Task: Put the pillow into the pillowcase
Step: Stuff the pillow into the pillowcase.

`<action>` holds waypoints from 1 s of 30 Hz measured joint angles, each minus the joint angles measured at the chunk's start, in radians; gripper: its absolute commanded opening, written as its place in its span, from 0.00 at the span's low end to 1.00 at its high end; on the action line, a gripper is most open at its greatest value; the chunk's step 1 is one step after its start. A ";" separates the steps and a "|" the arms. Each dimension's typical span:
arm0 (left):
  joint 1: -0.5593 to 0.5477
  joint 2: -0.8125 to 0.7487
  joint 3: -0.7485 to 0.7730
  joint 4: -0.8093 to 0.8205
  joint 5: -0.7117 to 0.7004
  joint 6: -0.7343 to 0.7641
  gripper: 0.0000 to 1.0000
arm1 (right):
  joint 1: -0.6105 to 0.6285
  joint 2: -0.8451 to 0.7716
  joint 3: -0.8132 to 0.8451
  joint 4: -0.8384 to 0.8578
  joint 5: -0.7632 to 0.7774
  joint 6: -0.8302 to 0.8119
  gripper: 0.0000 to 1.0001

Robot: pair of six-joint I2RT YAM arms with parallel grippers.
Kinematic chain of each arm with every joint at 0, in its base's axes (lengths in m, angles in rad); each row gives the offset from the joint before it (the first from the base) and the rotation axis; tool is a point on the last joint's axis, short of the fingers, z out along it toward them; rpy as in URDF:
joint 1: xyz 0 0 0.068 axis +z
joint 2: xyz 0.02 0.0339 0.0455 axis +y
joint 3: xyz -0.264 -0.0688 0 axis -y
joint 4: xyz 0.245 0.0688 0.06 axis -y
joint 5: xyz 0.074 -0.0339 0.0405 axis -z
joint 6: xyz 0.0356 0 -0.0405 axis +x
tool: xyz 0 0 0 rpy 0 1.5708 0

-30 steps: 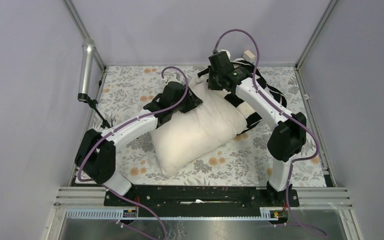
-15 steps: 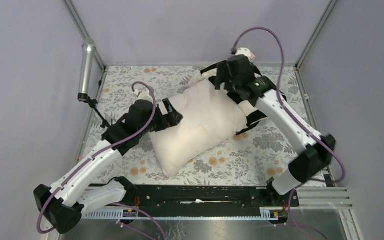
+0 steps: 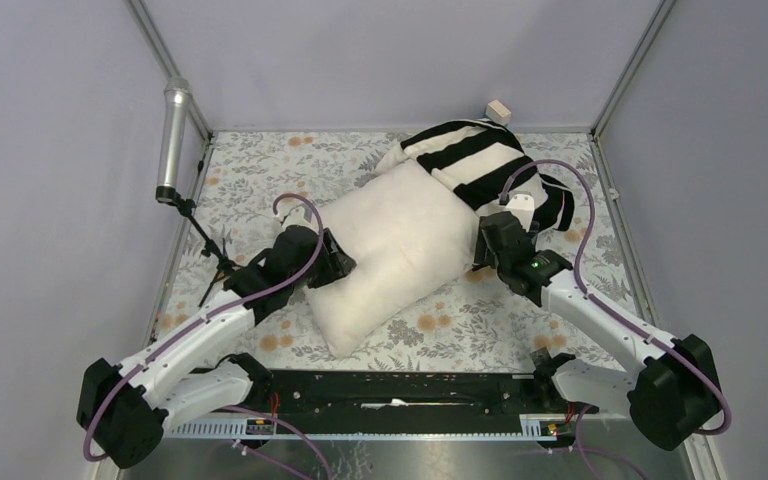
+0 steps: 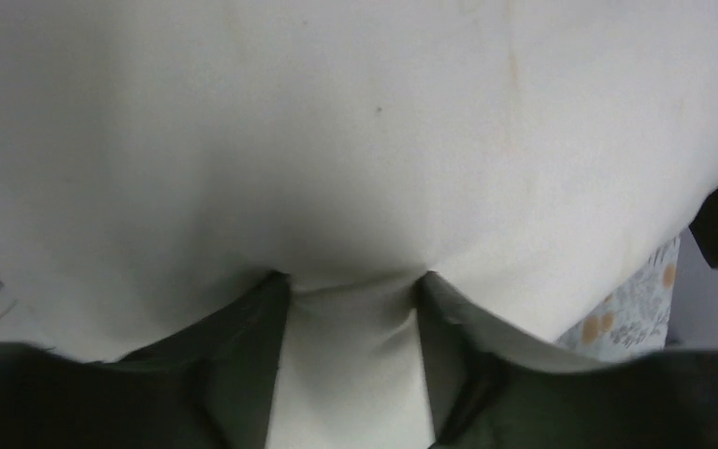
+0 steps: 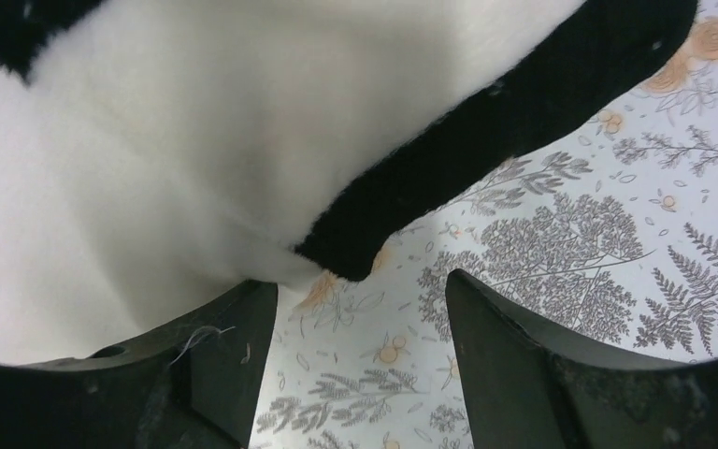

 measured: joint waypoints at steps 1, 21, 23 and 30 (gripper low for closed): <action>0.000 0.017 0.003 -0.001 -0.013 -0.004 0.34 | 0.000 0.003 -0.018 0.020 0.026 0.006 0.73; 0.130 0.112 0.062 0.020 0.027 -0.018 0.00 | -0.006 0.137 0.138 0.099 0.273 0.035 0.17; 0.142 0.119 0.069 0.019 0.036 -0.016 0.00 | -0.006 0.146 0.168 0.072 0.284 0.036 0.08; 0.167 0.152 0.094 0.028 0.077 -0.018 0.00 | 0.013 0.150 0.290 -0.060 0.249 0.024 0.00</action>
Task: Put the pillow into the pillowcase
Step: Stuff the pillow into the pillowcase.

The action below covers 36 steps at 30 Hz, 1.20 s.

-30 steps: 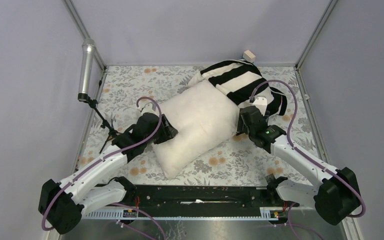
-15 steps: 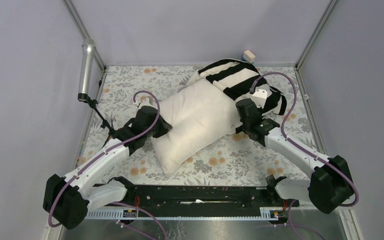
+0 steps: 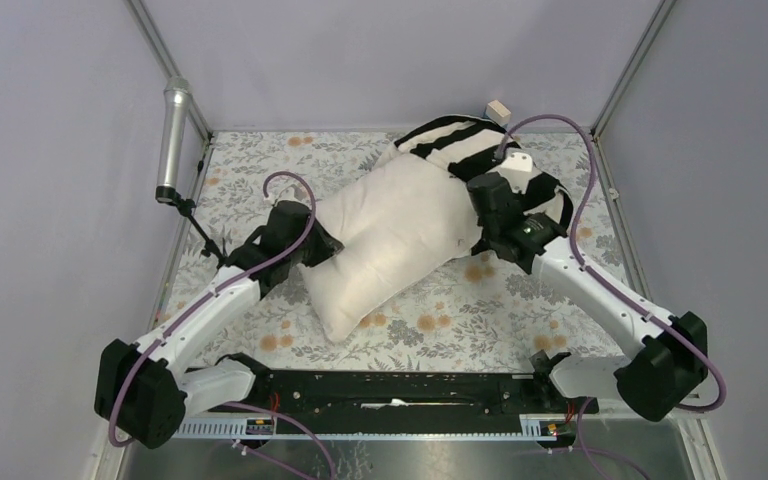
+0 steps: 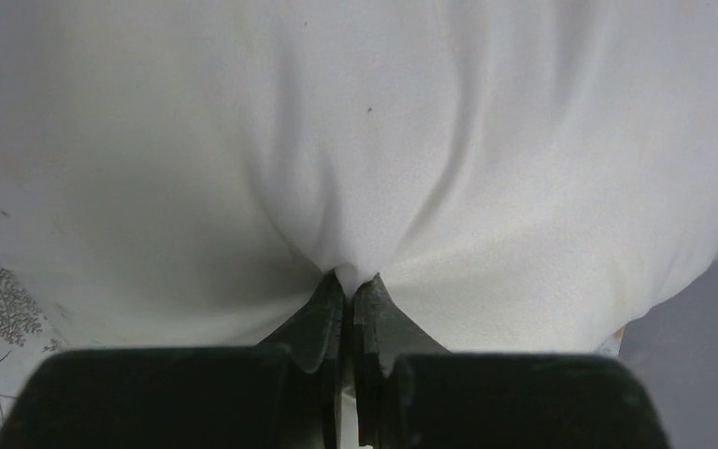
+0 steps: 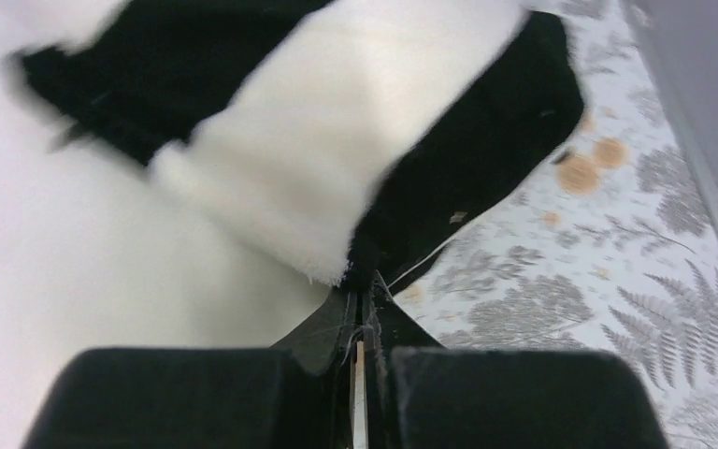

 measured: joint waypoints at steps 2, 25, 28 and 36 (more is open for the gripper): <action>-0.006 0.027 0.017 0.008 0.007 -0.005 0.00 | 0.080 0.000 0.058 -0.026 -0.022 -0.006 0.00; -0.267 0.167 0.694 -0.365 -0.111 0.107 0.08 | 0.217 0.174 0.945 -0.502 -0.238 -0.084 0.00; -0.231 0.186 0.755 -0.418 -0.036 0.136 0.07 | 0.162 0.271 1.111 -0.542 -0.298 -0.093 0.00; 0.066 0.392 0.636 -0.323 0.290 0.156 0.66 | -0.012 0.654 1.160 -0.506 -0.541 -0.085 0.00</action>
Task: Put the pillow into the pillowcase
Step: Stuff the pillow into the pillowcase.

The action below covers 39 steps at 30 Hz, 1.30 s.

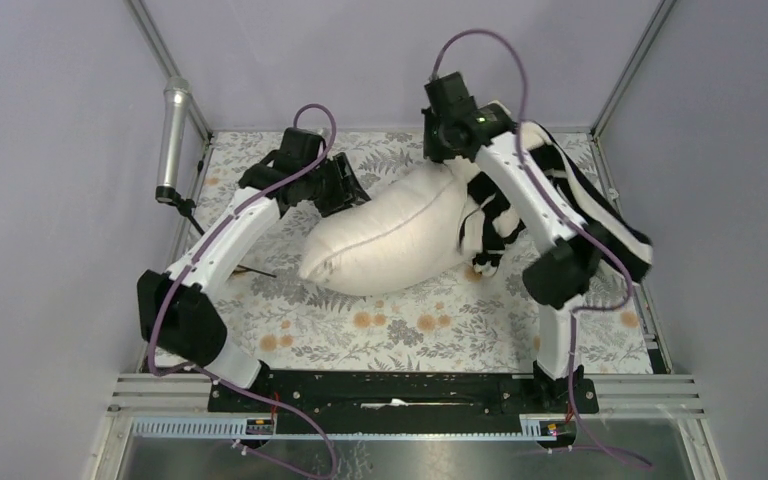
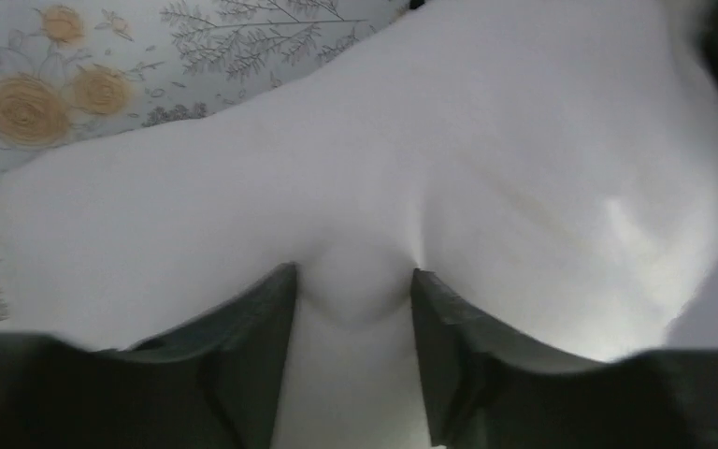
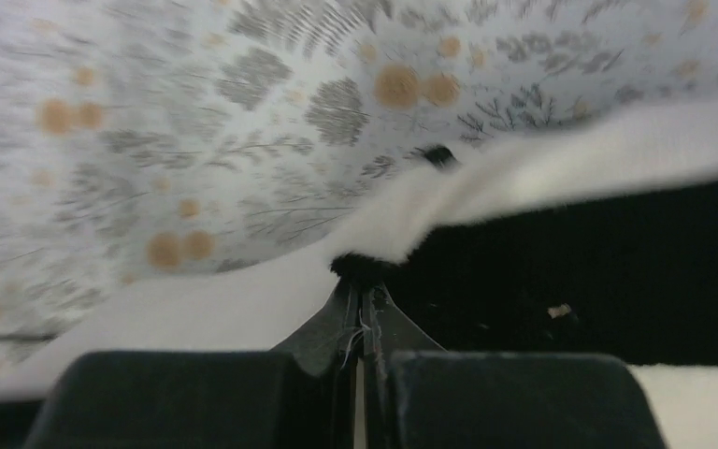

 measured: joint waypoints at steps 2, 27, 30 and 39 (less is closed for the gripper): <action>0.012 0.050 0.016 0.005 0.035 0.021 0.82 | -0.027 0.118 -0.008 0.023 -0.022 0.005 0.00; -0.225 -0.036 -0.096 0.245 -0.472 0.329 0.00 | -0.056 0.146 0.110 0.119 -0.053 0.002 0.99; -0.226 -0.048 -0.124 0.294 -0.478 0.320 0.00 | -0.036 -0.011 -0.007 0.131 0.006 -0.014 1.00; -0.225 -0.066 -0.163 0.352 -0.476 0.298 0.00 | 0.075 -0.573 -0.740 0.351 0.195 -0.012 0.99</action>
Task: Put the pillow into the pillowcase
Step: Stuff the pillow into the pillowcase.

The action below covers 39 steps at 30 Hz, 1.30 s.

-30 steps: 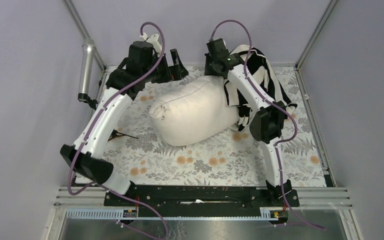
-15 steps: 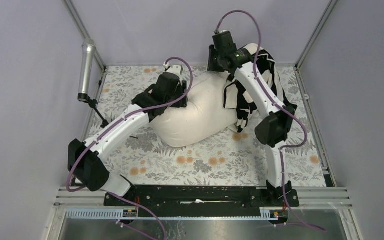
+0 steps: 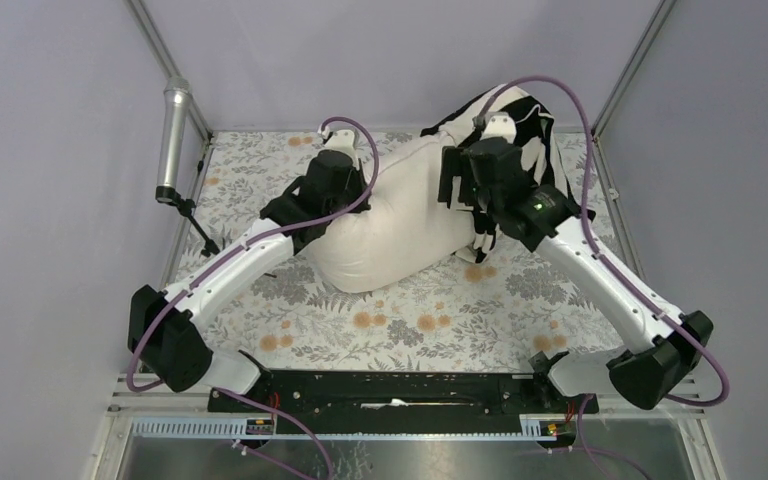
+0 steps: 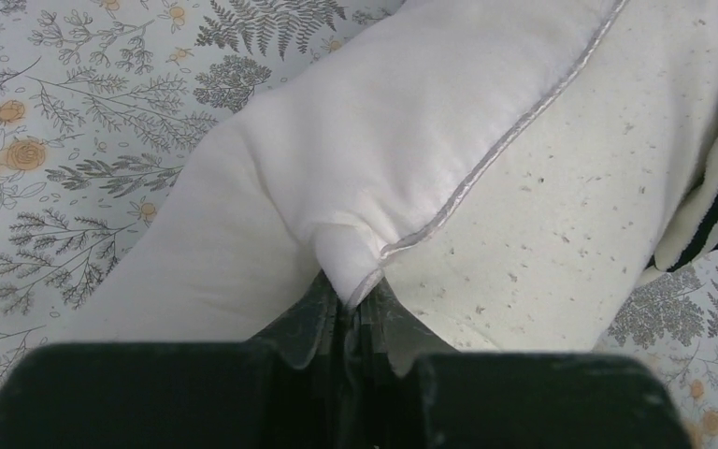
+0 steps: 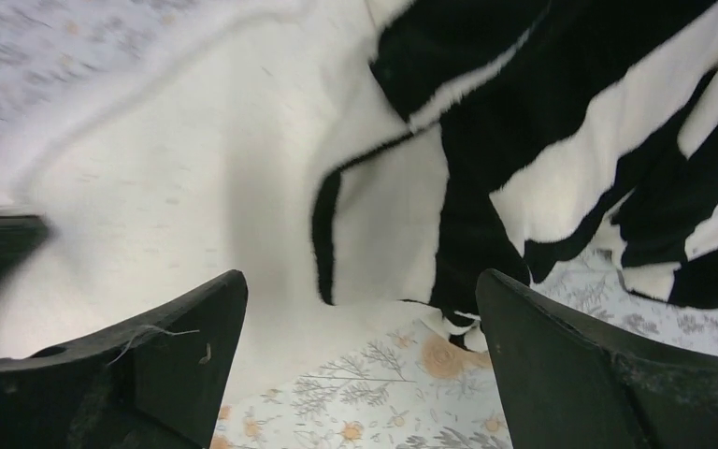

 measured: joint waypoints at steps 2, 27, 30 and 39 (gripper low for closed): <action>0.000 -0.015 -0.014 0.010 0.005 -0.001 0.00 | 0.004 -0.009 -0.095 0.046 0.018 0.006 0.99; -0.072 -0.098 -0.123 0.135 -0.002 0.012 0.00 | 0.110 0.242 0.290 -0.043 0.068 0.031 0.00; -0.126 -0.061 -0.078 0.118 -0.051 0.027 0.00 | 0.271 0.394 0.640 -0.193 0.044 0.026 0.00; -0.061 -0.063 -0.069 0.099 0.001 -0.114 0.00 | 0.074 0.657 1.069 -0.409 -0.154 0.085 0.08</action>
